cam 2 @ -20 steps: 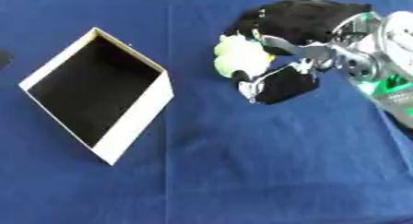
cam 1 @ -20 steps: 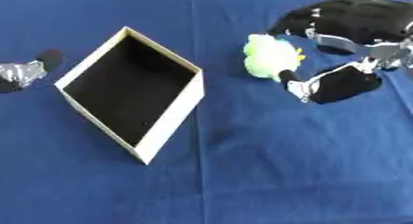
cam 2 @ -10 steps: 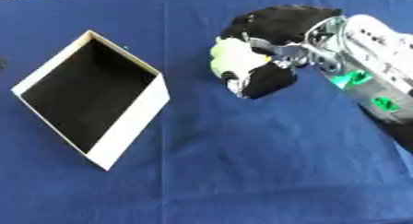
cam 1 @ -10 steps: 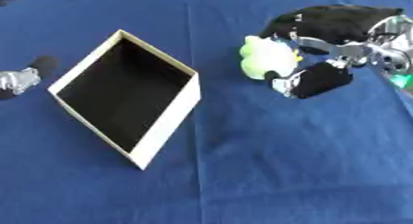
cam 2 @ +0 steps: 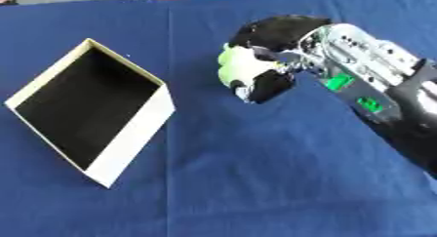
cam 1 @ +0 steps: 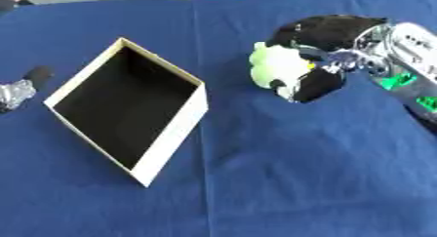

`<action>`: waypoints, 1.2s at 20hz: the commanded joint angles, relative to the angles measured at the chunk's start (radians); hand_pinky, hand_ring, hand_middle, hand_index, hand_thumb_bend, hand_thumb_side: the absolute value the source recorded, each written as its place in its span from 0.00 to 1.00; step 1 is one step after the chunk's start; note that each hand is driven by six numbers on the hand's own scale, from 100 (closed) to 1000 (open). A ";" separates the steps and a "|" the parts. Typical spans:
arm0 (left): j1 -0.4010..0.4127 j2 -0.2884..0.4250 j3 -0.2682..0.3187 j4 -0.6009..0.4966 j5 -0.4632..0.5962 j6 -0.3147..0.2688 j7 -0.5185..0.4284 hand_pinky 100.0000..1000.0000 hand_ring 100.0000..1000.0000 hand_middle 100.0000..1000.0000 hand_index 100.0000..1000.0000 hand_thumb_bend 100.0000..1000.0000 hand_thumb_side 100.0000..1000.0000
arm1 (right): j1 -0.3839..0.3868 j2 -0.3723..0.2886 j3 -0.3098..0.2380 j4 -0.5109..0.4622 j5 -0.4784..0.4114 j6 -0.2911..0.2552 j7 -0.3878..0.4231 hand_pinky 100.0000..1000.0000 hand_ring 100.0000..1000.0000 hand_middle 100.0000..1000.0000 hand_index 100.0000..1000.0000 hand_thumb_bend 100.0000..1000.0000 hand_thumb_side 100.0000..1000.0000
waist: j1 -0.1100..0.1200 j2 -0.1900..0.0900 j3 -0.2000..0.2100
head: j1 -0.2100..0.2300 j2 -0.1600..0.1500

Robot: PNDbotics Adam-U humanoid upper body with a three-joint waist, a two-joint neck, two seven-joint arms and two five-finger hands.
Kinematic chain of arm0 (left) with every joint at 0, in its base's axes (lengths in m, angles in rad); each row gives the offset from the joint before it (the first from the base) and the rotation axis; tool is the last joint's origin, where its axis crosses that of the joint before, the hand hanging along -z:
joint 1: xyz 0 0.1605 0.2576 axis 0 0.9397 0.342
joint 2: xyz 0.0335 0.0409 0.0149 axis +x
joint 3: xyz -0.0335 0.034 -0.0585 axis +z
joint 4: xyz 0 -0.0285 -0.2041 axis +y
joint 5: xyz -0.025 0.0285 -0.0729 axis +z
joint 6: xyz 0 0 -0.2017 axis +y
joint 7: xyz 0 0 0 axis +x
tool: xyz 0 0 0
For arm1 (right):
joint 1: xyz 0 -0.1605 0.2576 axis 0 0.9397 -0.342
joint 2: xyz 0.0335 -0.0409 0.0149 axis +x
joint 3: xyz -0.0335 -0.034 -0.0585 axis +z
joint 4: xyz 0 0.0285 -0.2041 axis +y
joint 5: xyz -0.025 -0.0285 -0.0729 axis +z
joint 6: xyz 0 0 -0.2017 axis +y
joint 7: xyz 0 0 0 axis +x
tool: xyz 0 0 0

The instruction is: Pick up objects on the table and place them in the box.

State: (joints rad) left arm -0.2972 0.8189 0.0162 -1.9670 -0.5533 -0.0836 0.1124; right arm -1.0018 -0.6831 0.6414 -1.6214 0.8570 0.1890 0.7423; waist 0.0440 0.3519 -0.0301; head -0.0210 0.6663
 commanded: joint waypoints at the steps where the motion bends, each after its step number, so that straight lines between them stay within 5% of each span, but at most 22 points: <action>1: -0.006 0.019 0.014 -0.005 0.005 -0.001 0.002 0.47 0.63 0.63 0.78 0.46 0.58 | -0.028 0.011 -0.002 0.050 0.021 -0.008 -0.011 1.00 1.00 0.95 1.00 0.09 0.76 | 0.002 -0.017 0.002 | -0.003 -0.011; 13: -0.006 0.016 0.013 0.000 0.013 -0.002 -0.001 0.47 0.63 0.63 0.78 0.46 0.58 | -0.040 0.063 -0.016 0.252 0.056 -0.055 -0.077 1.00 1.00 0.95 1.00 0.08 0.79 | 0.008 -0.008 0.013 | 0.001 -0.024; 20: -0.004 0.015 0.015 0.001 0.016 -0.001 0.000 0.47 0.63 0.63 0.78 0.46 0.58 | -0.028 0.032 -0.046 0.191 0.072 -0.047 -0.105 1.00 1.00 0.95 1.00 0.09 0.78 | 0.012 0.000 0.014 | 0.004 -0.024; 24: -0.008 0.012 0.011 0.001 0.019 -0.002 -0.004 0.47 0.63 0.62 0.78 0.46 0.58 | -0.034 0.042 -0.045 0.220 0.095 -0.037 -0.091 0.97 0.96 0.91 0.99 0.10 0.65 | 0.014 0.002 0.012 | 0.000 -0.029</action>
State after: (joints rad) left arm -0.2975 0.8108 0.0161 -1.9609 -0.5404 -0.0840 0.1111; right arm -1.0153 -0.6222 0.6102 -1.3983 0.9388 0.1477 0.6490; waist 0.0574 0.3712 -0.0189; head -0.0203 0.6485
